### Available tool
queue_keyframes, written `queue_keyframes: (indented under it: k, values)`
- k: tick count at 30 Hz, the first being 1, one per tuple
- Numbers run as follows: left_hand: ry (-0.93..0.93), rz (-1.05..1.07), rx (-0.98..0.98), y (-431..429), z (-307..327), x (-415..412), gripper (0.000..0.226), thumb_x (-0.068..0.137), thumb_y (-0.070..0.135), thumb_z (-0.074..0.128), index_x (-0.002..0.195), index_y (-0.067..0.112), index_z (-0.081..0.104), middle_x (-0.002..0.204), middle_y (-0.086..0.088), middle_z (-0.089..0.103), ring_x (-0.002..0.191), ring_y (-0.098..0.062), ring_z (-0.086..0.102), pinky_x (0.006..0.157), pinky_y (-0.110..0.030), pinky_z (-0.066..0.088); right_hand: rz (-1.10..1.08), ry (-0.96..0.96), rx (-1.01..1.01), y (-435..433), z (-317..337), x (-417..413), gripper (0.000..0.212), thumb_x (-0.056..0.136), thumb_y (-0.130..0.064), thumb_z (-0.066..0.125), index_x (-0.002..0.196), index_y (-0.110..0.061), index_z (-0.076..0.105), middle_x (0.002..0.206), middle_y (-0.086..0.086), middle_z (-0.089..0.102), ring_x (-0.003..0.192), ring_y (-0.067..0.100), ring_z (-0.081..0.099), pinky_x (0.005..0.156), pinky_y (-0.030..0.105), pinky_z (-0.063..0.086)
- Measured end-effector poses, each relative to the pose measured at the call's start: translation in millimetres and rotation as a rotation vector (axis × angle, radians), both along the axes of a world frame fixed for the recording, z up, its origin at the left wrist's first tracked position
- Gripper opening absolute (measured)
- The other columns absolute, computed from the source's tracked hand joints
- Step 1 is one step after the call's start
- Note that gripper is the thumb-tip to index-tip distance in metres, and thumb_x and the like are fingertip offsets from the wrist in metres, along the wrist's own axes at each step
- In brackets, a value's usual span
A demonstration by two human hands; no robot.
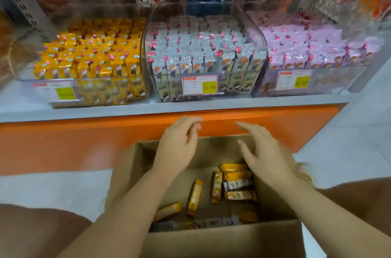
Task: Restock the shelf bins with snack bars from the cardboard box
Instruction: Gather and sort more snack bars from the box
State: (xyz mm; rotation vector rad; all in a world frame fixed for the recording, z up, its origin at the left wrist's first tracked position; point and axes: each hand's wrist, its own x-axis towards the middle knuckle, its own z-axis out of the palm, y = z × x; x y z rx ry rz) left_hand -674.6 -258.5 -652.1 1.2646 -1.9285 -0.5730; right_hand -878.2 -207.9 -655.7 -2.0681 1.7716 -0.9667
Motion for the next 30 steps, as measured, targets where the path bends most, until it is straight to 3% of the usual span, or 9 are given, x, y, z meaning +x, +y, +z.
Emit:
queue_keyframes:
  k: [5, 10, 13, 17, 23, 27, 30]
  values:
    - [-0.039, 0.028, 0.431, 9, -70, 1, 0.032, 0.094, 0.005, 0.048, 0.114, 0.025, 0.062, 0.096, 0.013, 0.063, 0.096, -0.005, 0.061, 0.091, -0.024, 0.048, -0.098, -0.038, 0.370, -7, -65, -17, 0.050, 0.091, -0.015, 0.059, 0.138, -0.021, 0.044, 0.111, -0.009, 0.059, 0.113, 0.012, 0.054, 0.092, 0.020, 0.039]
    - [-0.102, 0.085, 0.648, -5, -125, 5, 0.031, 0.096, 0.007, 0.048, 0.122, 0.021, 0.060, 0.111, 0.005, 0.064, 0.107, -0.007, 0.057, 0.091, -0.016, 0.041, -0.099, 0.037, 0.610, -15, -128, -20, 0.051, 0.091, -0.012, 0.058, 0.139, -0.019, 0.042, 0.125, 0.000, 0.057, 0.117, 0.016, 0.054, 0.092, 0.020, 0.041]
    - [-0.165, 0.129, 0.756, -10, -160, 6, 0.029, 0.096, 0.011, 0.050, 0.123, 0.017, 0.060, 0.116, 0.001, 0.065, 0.107, -0.011, 0.057, 0.083, -0.013, 0.037, -0.122, 0.083, 0.735, -22, -163, -22, 0.050, 0.091, -0.009, 0.056, 0.138, -0.019, 0.043, 0.134, 0.005, 0.053, 0.123, 0.022, 0.049, 0.099, 0.030, 0.041]
    - [-0.265, 0.143, 0.892, -13, -201, 5, 0.030, 0.094, 0.012, 0.052, 0.123, 0.014, 0.061, 0.117, -0.005, 0.066, 0.110, -0.019, 0.059, 0.081, -0.016, 0.038, -0.158, 0.162, 0.870, -27, -196, -26, 0.050, 0.093, -0.014, 0.054, 0.141, -0.021, 0.041, 0.146, 0.009, 0.036, 0.131, 0.028, 0.039, 0.104, 0.035, 0.035]
    - [-0.501, 0.052, 1.115, -2, -237, 2, 0.040, 0.089, 0.021, 0.064, 0.126, 0.012, 0.052, 0.119, -0.010, 0.062, 0.109, -0.027, 0.058, 0.088, -0.032, 0.046, -0.110, 0.272, 1.004, -43, -219, -40, 0.073, 0.090, 0.003, 0.050, 0.150, -0.019, 0.016, 0.159, 0.007, 0.000, 0.145, 0.029, 0.008, 0.116, 0.034, 0.015]
    - [-0.574, 0.029, 1.136, 1, -246, -2, 0.042, 0.084, 0.036, 0.068, 0.120, 0.017, 0.056, 0.114, -0.007, 0.064, 0.104, -0.026, 0.060, 0.088, -0.037, 0.050, -0.128, 0.156, 1.044, -51, -227, -34, 0.078, 0.089, 0.003, 0.053, 0.151, -0.022, 0.012, 0.159, 0.008, 0.004, 0.143, 0.029, 0.018, 0.113, 0.035, 0.023]
    - [-0.684, -0.040, 1.112, 4, -249, -7, 0.047, 0.084, 0.035, 0.067, 0.125, 0.018, 0.051, 0.118, -0.007, 0.063, 0.107, -0.027, 0.059, 0.087, -0.037, 0.050, -0.141, 0.133, 1.055, -51, -230, -28, 0.084, 0.088, -0.008, 0.063, 0.151, -0.024, 0.011, 0.159, 0.006, 0.001, 0.142, 0.029, 0.023, 0.111, 0.035, 0.029]
